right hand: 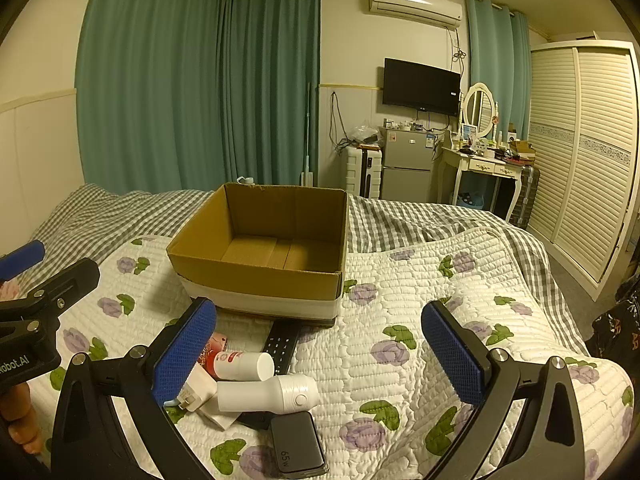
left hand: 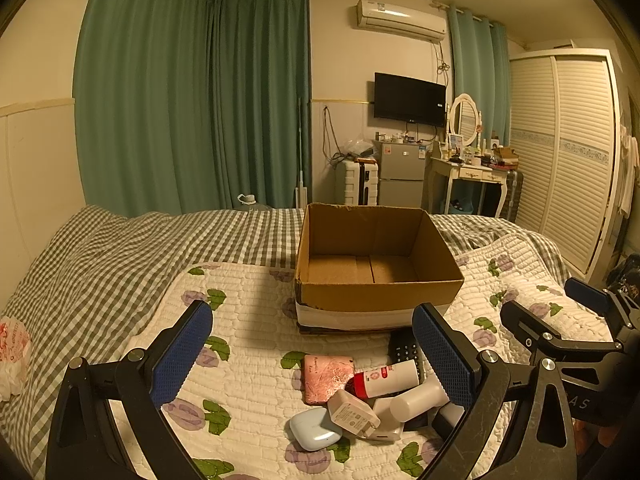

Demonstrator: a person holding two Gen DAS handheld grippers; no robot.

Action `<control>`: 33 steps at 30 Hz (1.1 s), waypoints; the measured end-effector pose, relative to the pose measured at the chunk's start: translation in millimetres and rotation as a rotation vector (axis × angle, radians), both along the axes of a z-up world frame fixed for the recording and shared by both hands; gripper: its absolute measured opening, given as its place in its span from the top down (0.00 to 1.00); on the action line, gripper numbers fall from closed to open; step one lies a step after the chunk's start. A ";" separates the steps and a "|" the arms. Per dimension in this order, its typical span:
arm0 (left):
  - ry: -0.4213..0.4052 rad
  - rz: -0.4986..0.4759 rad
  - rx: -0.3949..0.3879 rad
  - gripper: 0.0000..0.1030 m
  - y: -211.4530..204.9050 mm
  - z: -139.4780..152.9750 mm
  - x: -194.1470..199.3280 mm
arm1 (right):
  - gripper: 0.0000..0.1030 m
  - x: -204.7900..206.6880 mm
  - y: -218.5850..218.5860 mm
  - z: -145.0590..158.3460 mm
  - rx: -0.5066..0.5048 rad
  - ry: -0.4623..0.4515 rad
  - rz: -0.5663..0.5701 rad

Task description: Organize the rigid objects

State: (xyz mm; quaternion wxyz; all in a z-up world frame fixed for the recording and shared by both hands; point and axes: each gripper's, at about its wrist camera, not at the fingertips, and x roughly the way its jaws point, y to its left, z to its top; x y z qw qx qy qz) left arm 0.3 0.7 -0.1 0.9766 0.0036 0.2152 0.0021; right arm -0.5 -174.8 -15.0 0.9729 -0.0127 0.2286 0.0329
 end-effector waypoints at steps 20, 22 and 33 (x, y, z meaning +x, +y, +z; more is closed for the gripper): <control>0.001 -0.003 0.002 0.01 -0.3 -0.7 0.2 | 0.00 -0.3 0.9 -1.9 0.000 0.001 0.001; 0.001 -0.002 0.002 0.01 -0.2 -1.1 0.4 | 0.00 -0.7 1.5 -3.4 -0.001 0.005 0.003; 0.023 0.006 -0.003 0.01 -0.8 -14.4 3.7 | 0.00 5.0 -1.4 -10.9 -0.001 0.042 0.022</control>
